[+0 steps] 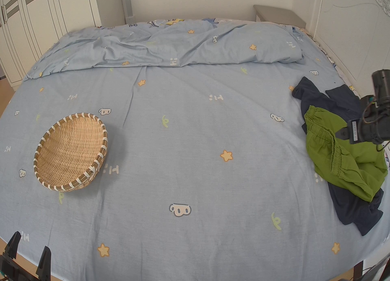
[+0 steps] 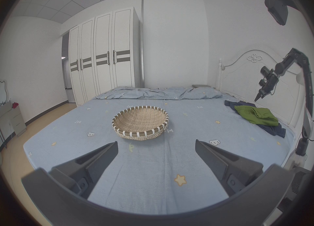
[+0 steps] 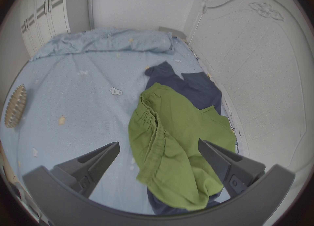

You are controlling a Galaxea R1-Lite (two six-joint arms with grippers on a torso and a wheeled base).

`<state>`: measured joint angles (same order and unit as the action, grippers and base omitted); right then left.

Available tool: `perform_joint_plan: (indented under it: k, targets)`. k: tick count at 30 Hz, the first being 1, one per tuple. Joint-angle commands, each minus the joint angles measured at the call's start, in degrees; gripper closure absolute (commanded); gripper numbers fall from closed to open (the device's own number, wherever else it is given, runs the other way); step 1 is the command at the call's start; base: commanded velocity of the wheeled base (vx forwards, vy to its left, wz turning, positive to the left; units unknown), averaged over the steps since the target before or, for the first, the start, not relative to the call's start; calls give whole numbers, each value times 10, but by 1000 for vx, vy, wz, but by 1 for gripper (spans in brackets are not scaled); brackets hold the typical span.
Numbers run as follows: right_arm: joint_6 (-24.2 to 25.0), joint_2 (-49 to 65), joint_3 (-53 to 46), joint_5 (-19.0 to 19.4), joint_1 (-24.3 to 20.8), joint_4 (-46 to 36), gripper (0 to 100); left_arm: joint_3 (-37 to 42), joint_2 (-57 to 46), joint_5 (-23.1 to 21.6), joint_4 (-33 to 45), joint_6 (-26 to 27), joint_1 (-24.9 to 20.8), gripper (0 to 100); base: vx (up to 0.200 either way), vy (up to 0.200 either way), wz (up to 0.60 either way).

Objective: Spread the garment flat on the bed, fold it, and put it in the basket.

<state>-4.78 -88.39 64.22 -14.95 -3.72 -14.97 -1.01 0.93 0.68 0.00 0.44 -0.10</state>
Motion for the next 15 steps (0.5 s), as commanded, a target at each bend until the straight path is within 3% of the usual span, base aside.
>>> perform_joint_plan:
  k: [1,15]
  targets:
    - [-5,-188,81,-40,-5,34,0,10,-1,0,0,0,0,0,0,0,0]
    - [-2,-212,86,-66,6,66,0,10,-1,0,0,0,0,0,0,0,0]
